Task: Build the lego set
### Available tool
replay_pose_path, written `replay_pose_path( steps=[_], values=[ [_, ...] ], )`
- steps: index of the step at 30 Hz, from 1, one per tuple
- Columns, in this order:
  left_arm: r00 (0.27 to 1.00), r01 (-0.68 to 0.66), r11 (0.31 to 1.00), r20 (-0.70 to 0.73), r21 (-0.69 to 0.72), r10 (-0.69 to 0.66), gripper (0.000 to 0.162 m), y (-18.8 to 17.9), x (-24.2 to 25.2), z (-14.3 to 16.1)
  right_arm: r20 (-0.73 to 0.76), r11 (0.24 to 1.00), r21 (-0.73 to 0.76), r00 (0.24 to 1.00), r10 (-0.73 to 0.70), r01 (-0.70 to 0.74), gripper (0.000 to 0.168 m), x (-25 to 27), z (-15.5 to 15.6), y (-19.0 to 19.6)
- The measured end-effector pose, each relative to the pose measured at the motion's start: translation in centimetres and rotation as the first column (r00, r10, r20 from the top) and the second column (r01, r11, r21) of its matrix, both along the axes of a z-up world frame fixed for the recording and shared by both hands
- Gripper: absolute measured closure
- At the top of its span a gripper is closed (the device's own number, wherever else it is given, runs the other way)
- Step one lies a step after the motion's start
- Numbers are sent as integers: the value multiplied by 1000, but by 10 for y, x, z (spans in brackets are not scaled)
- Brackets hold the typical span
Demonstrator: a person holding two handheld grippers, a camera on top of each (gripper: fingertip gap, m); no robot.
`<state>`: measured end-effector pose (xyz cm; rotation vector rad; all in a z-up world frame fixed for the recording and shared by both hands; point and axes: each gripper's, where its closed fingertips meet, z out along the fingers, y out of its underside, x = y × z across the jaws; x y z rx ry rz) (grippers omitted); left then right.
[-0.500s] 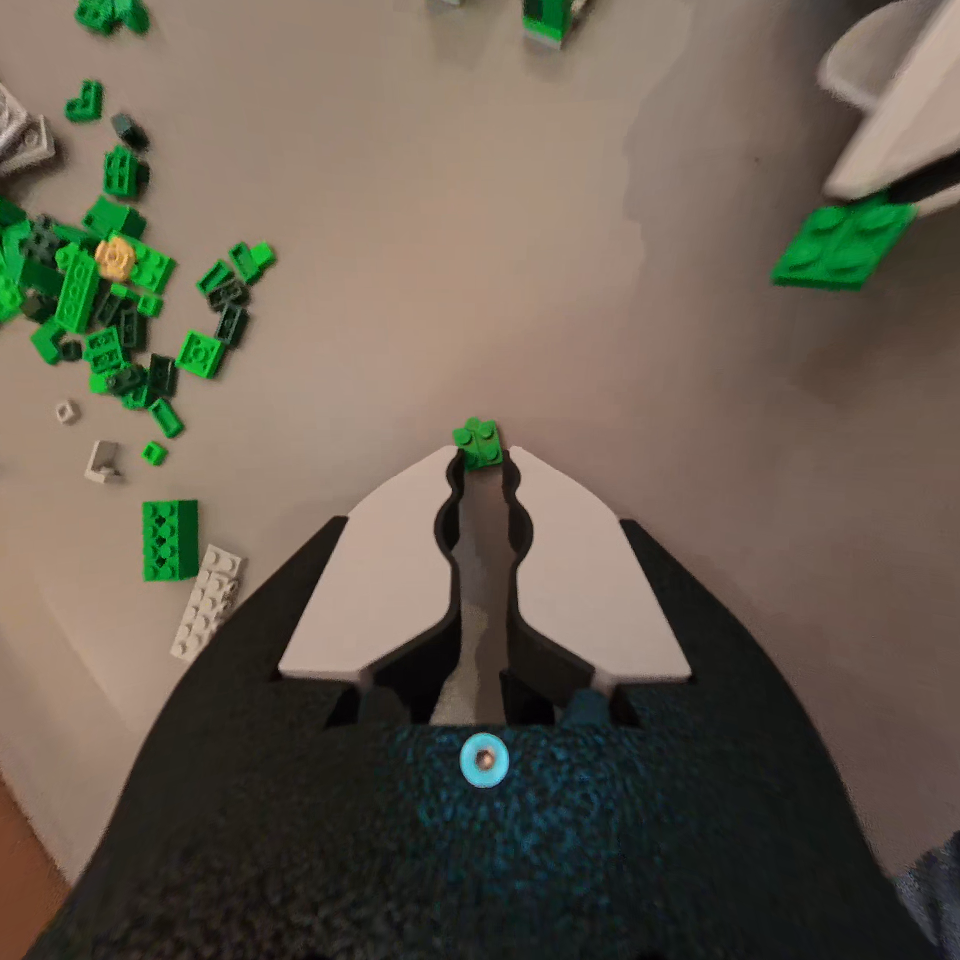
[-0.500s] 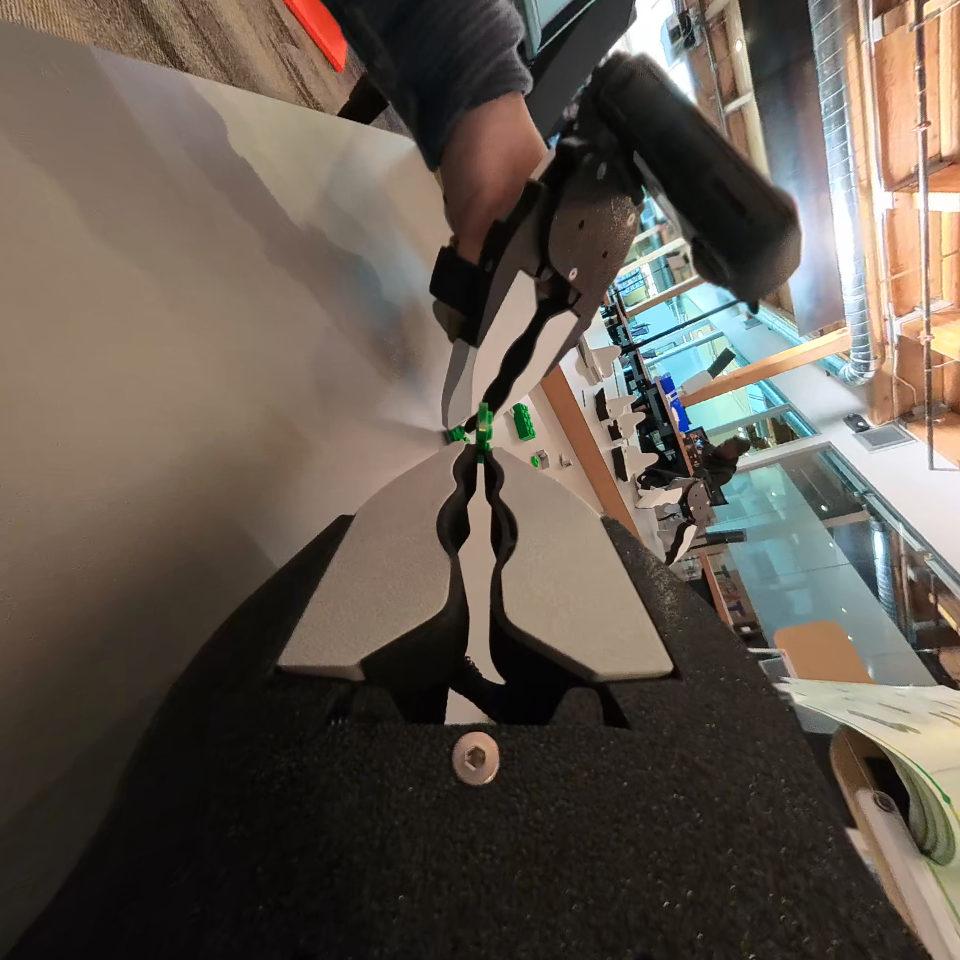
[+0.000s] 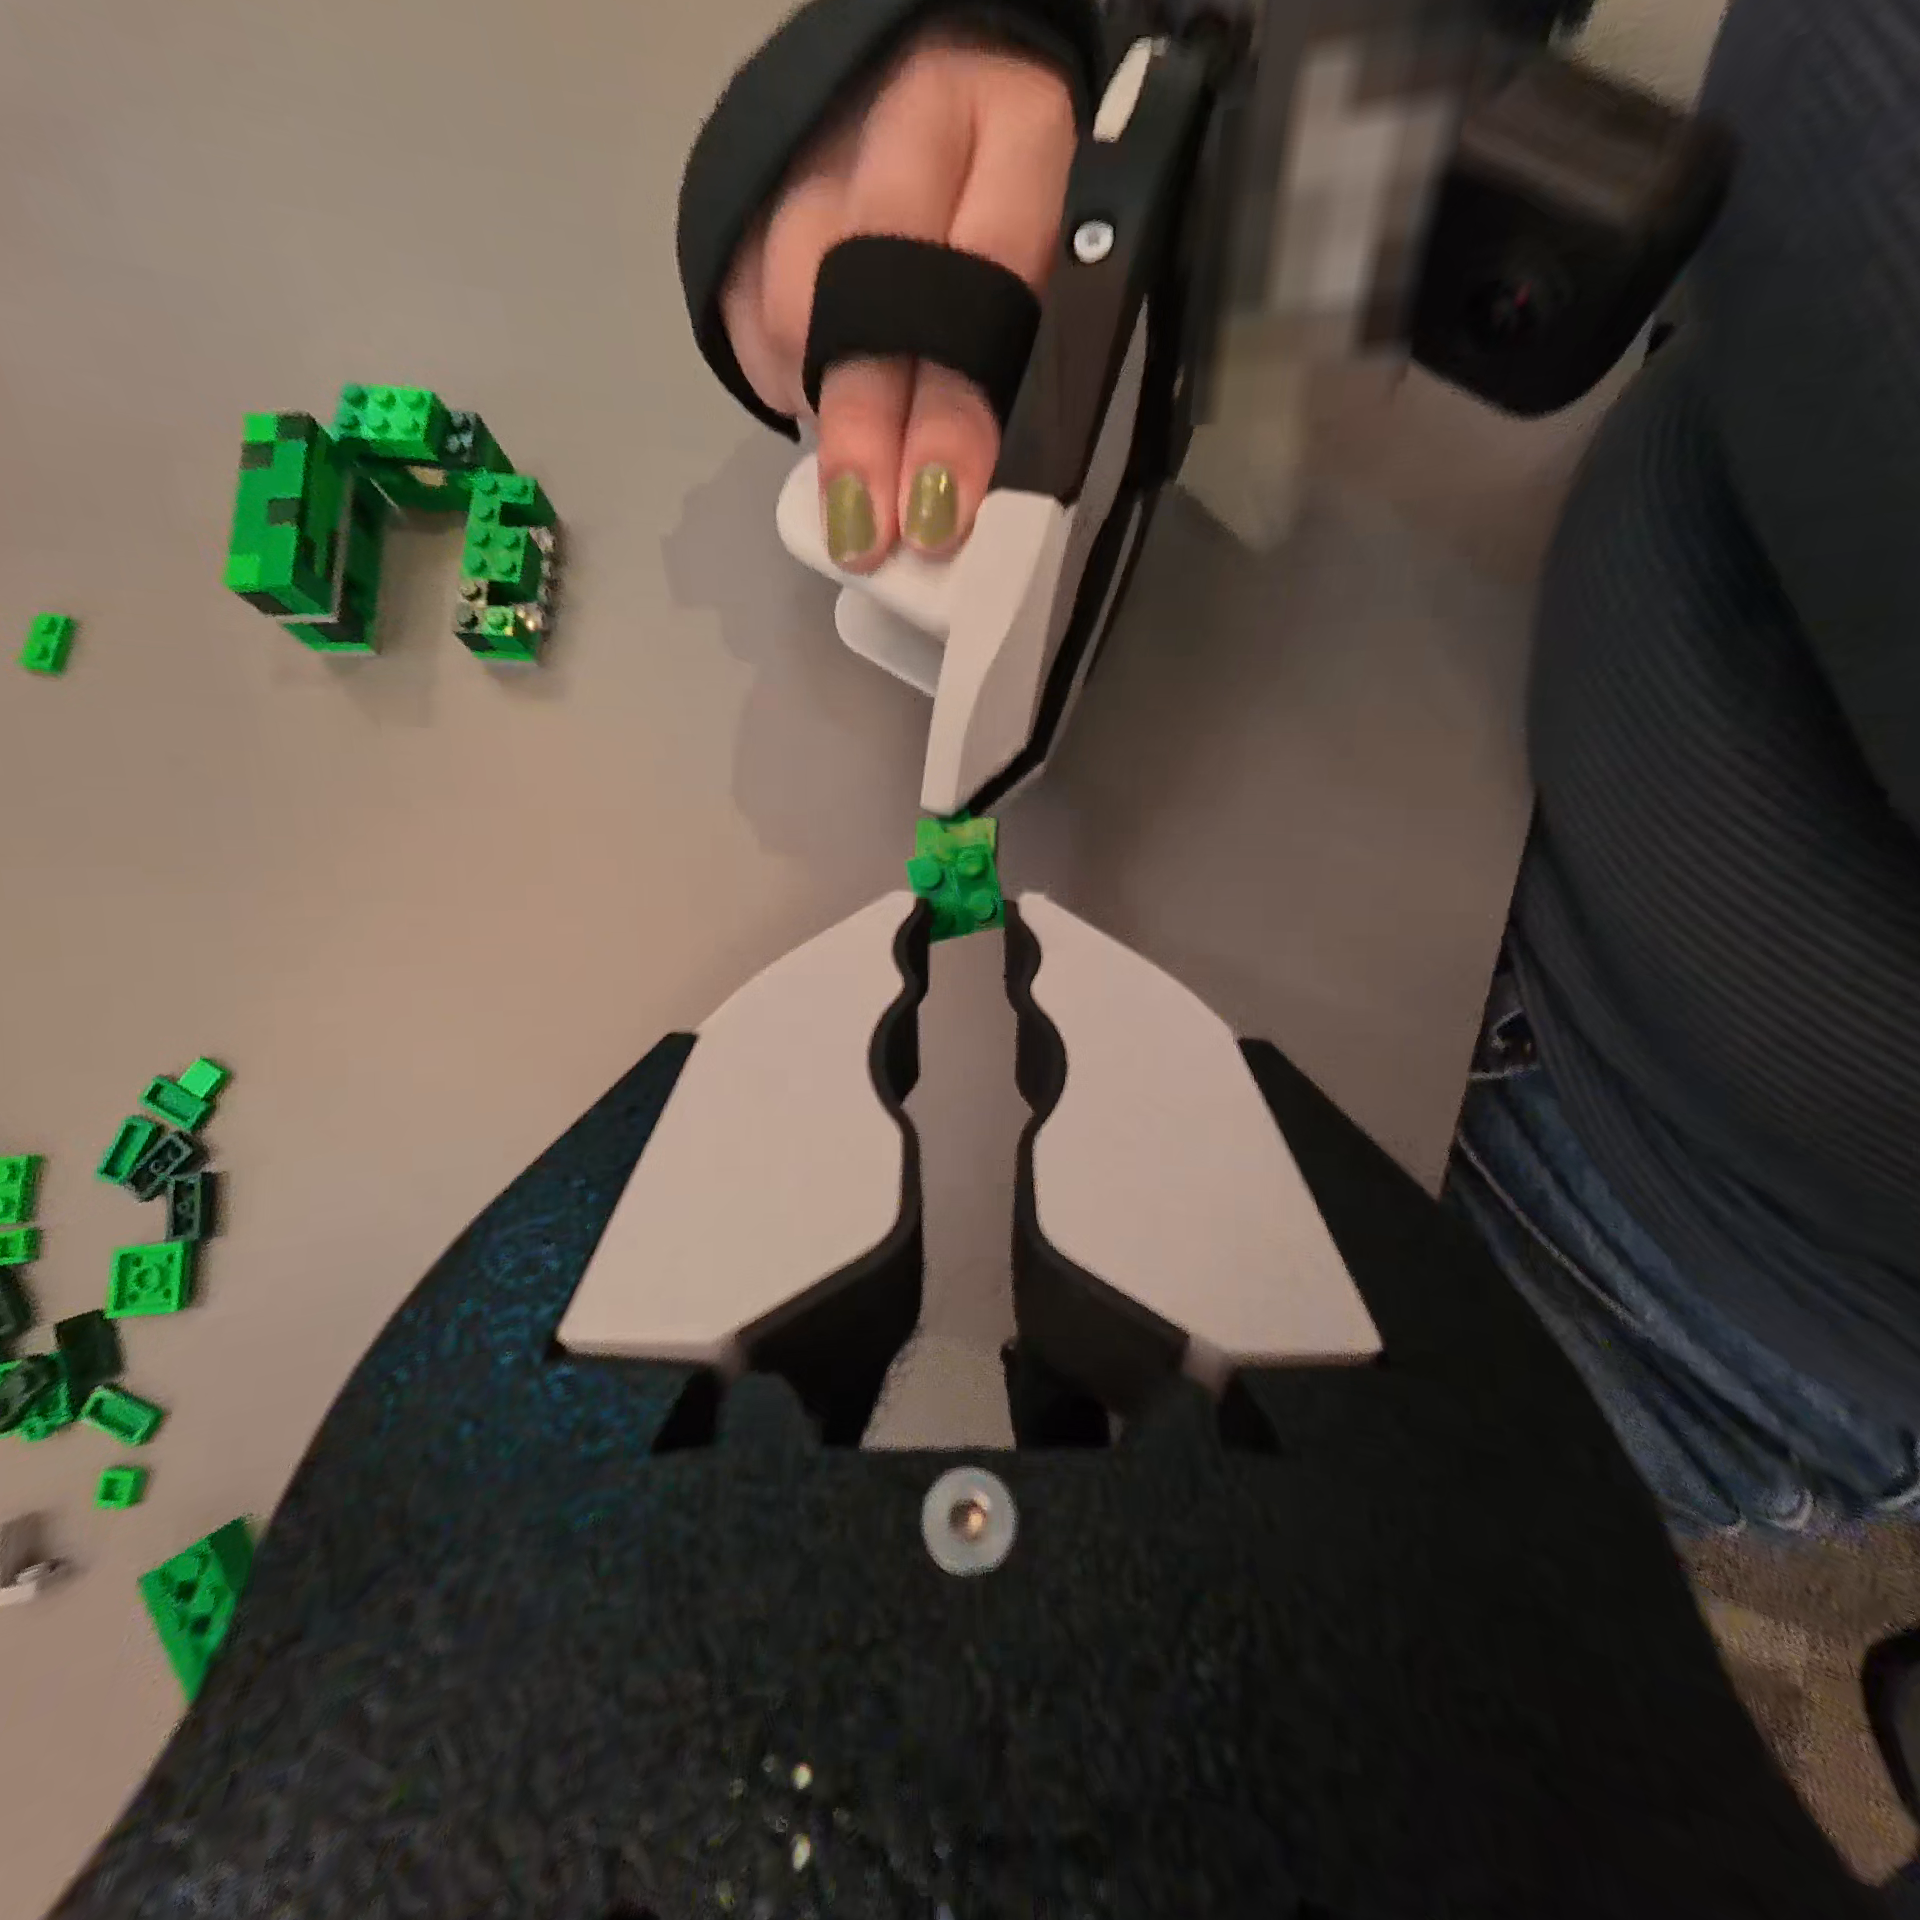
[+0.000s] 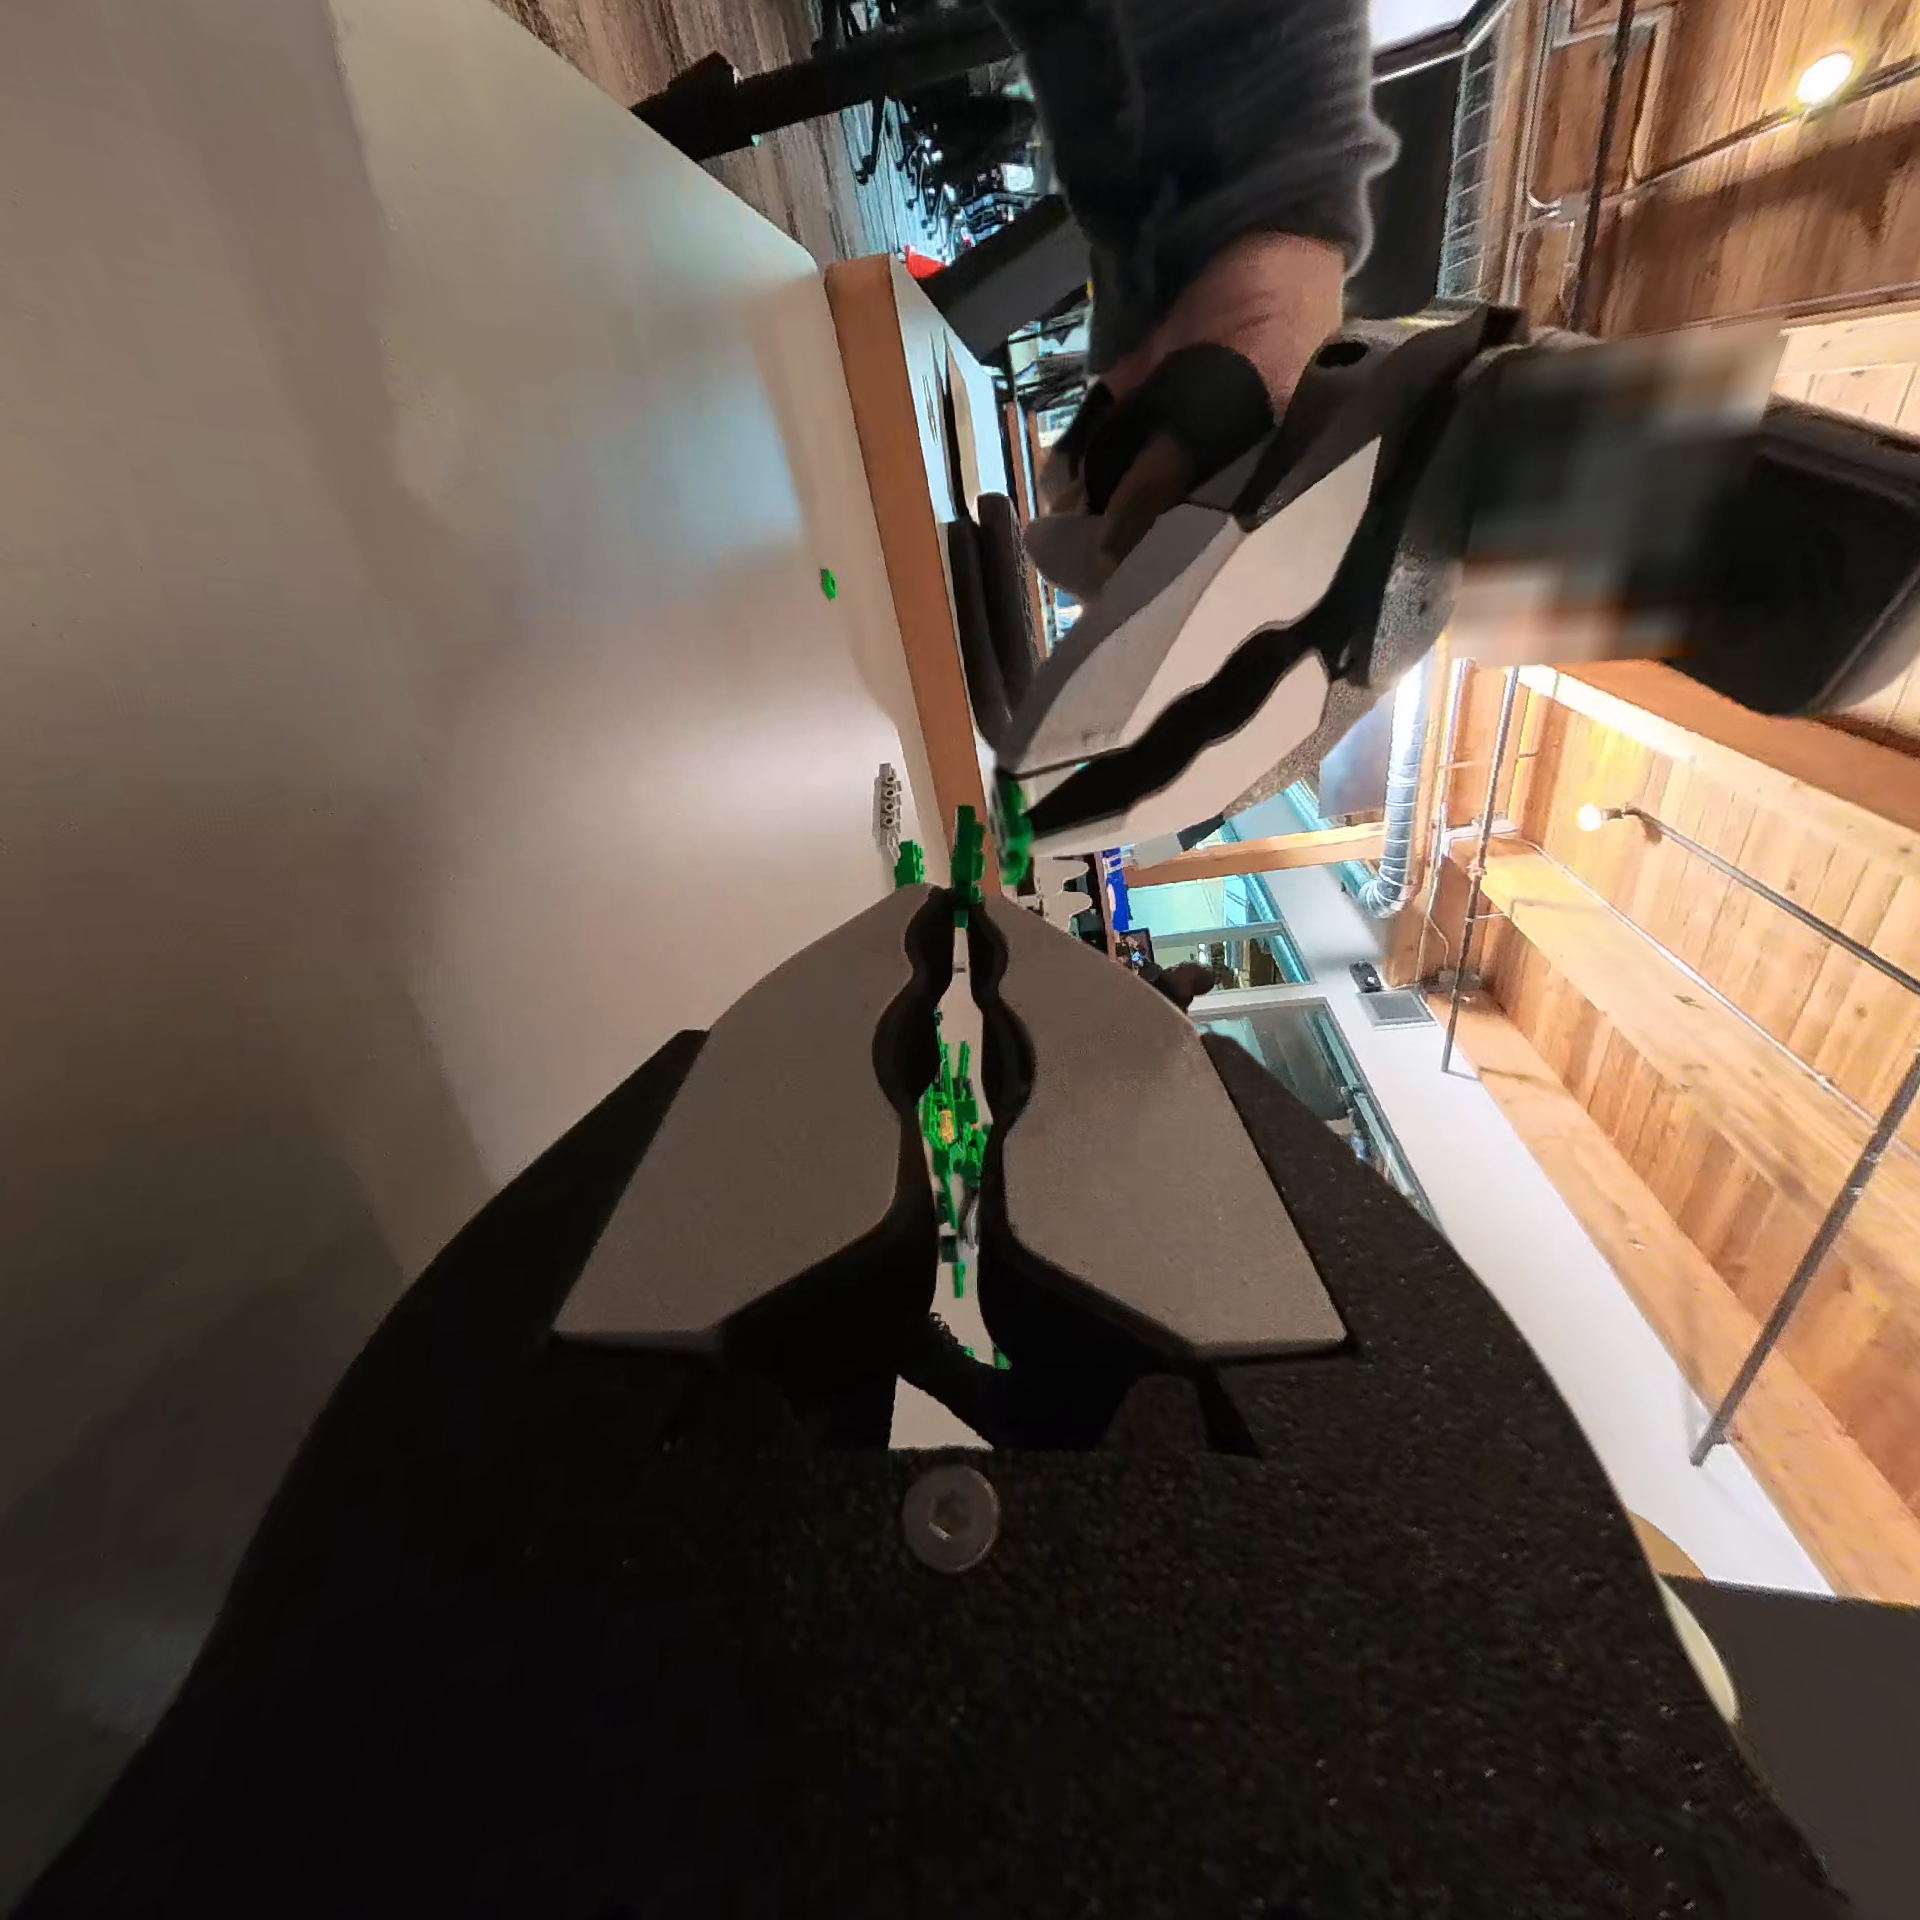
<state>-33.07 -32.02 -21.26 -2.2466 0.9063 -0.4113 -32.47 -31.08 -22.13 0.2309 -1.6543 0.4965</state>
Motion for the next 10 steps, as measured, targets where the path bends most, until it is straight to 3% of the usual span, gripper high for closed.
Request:
replay_pose_path(
  steps=[10],
  values=[
    [995, 60, 997, -80, -55, -64, 149, -1, 3, -3, -12, 1000, 0, 1000, 12, -12, 166, 1, 1, -2]
  ],
)
